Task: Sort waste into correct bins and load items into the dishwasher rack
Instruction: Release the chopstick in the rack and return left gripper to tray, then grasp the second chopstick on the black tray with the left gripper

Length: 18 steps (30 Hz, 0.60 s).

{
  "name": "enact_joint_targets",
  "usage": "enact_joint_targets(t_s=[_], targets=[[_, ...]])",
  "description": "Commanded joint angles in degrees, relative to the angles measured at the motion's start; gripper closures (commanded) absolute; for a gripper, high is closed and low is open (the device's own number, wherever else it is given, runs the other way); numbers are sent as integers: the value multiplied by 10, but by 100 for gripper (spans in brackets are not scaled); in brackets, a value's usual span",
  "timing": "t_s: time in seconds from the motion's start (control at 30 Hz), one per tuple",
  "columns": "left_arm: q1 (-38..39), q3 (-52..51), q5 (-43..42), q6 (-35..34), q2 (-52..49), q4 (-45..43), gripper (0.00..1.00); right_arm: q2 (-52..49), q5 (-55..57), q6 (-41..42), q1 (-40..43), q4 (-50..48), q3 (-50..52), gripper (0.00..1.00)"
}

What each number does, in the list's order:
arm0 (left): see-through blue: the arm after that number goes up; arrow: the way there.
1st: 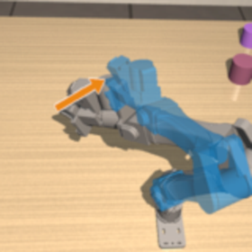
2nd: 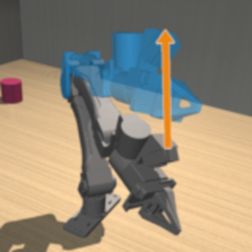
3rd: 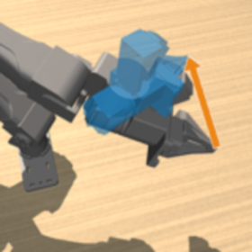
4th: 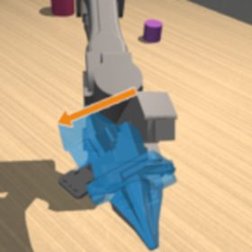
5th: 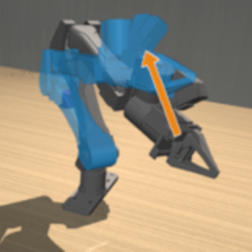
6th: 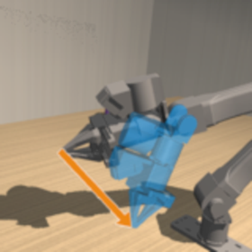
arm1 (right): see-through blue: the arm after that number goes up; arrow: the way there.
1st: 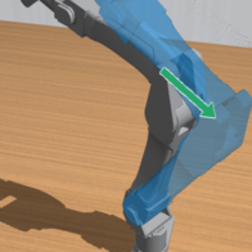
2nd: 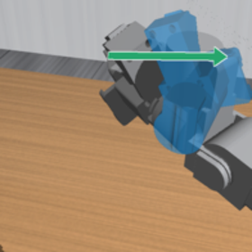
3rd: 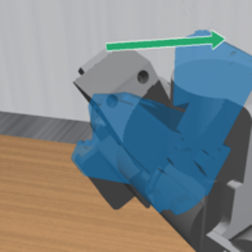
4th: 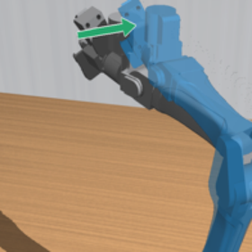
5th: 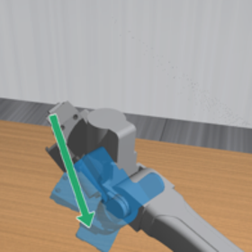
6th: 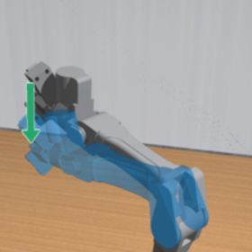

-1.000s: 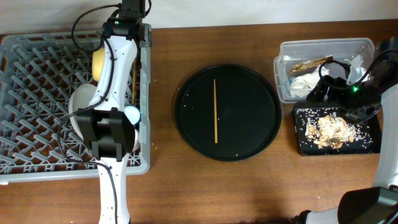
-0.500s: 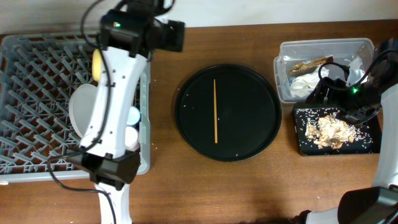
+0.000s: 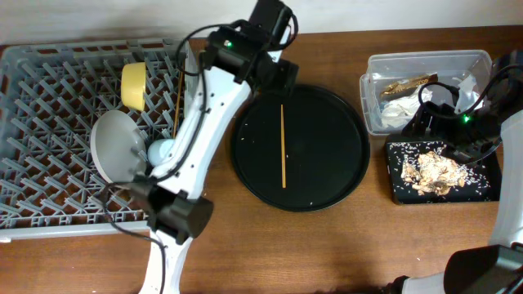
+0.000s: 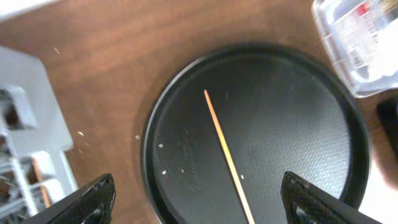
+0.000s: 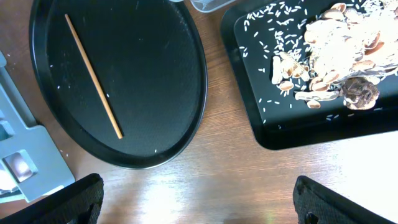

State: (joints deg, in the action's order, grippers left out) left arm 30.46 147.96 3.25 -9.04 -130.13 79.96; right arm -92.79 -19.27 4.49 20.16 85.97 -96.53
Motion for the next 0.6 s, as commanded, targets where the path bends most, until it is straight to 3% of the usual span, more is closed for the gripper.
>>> enact_joint_targets(t_s=[0.0, 0.37, 0.5, 0.57], targets=[[9, -1, -10, -21, -50, 10, 15, 3, 9, -2, 1, 2, 1, 2], [50, -1, -10, -43, -147, 4, 16, 3, 9, -2, 1, 2, 1, 2], [57, -1, -6, -60, -176, 21, 31, 3, 10, -2, 1, 2, 1, 2], [56, -2, -5, -86, -187, 24, 31, 3, 10, -2, 1, 2, 1, 2]])
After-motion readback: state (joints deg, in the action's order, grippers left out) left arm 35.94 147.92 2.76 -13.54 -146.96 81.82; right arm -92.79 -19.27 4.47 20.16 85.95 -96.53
